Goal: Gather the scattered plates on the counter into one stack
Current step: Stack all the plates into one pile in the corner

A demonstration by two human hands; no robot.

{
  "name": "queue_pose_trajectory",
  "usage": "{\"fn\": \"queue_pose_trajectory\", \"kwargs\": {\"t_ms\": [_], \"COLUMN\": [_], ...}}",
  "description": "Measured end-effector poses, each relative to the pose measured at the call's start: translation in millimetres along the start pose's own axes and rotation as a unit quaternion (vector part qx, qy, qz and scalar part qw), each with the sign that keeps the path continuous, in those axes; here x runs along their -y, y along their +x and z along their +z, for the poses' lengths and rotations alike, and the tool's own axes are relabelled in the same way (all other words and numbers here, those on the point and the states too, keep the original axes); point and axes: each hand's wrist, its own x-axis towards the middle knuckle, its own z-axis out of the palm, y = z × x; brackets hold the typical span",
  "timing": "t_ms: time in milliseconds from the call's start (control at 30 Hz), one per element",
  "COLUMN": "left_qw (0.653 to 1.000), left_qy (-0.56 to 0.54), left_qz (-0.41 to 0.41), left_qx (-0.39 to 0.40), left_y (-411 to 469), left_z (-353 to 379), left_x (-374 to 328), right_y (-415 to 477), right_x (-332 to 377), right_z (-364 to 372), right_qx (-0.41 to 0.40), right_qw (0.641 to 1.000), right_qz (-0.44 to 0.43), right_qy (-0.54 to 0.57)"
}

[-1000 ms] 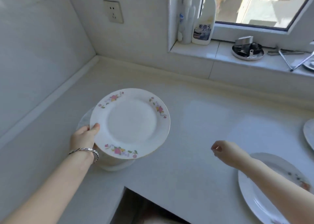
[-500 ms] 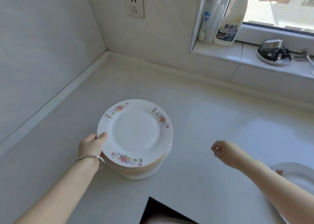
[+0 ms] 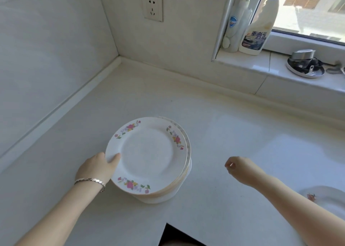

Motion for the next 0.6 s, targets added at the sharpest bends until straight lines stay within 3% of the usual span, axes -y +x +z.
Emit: {"fn": "queue_pose_trajectory", "kwargs": {"t_ms": [100,167,267,333,467,600], "left_qw": [1.000,0.990,0.920,0.890,0.890,0.935], "left_qy": [-0.012,-0.136,-0.384,-0.444,-0.446,-0.349], "left_qz": [0.007,-0.024,-0.081,-0.098,-0.092,-0.063], "left_qx": [-0.027,-0.019,0.000,-0.023,-0.029,-0.004], "left_y": [-7,-11,-20,-24,-25,-23], "left_z": [4,14,27,32,33,27], "left_x": [-7,-13,-24,-28,-29,-28], "right_y": [0,0,0,0,-2,-4], "right_x": [2,2,1,-2,-8,-14], "right_z": [5,8,11,12,12,17], "right_qx": [0.008,0.012,0.018,0.020,0.024,0.032], "right_qw": [1.000,1.000,1.000,1.000,1.000,0.999], "right_qz": [-0.001,-0.001,0.000,0.001,0.006,0.005], "right_qy": [-0.007,-0.009,-0.011,-0.015,-0.019,-0.017]}}
